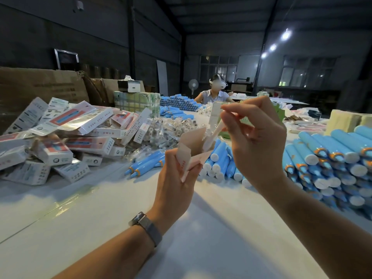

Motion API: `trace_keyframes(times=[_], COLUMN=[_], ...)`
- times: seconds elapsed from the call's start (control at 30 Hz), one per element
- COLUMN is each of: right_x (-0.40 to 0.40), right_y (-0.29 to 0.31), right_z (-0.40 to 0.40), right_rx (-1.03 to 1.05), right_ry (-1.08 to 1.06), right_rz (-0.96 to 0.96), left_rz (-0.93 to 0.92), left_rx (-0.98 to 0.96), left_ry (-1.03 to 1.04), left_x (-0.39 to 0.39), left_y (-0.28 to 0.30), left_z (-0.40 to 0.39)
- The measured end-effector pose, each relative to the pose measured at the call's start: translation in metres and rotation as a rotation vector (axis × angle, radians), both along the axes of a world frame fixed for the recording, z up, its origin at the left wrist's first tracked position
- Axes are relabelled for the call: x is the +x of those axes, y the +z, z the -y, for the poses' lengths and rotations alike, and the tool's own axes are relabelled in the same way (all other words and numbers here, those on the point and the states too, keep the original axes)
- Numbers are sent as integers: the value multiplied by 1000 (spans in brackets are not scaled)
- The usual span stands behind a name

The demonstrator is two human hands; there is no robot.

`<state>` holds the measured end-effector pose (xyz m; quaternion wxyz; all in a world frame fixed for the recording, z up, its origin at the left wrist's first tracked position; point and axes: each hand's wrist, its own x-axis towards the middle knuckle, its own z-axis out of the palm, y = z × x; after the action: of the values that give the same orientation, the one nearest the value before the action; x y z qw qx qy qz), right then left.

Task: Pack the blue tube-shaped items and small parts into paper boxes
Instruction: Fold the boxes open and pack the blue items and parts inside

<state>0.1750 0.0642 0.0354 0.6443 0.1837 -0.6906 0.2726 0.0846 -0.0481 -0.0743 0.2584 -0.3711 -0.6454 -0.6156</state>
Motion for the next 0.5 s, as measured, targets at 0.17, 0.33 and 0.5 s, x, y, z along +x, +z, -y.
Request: trace_keyframes(times=[0.17, 0.33, 0.5], right_x=[-5, -13, -10], right_y=[-8, -23, -28], right_z=[-8, -8, -9], right_rx=[264, 477, 598], right_ry=[-161, -212, -306], right_rz=[-16, 14, 128], left_rz=[-13, 7, 54], left_rx=[-26, -1, -16], left_ry=[10, 10, -2], left_x=[3, -1, -1], left_y=[2, 0, 2], left_z=[-2, 0, 1])
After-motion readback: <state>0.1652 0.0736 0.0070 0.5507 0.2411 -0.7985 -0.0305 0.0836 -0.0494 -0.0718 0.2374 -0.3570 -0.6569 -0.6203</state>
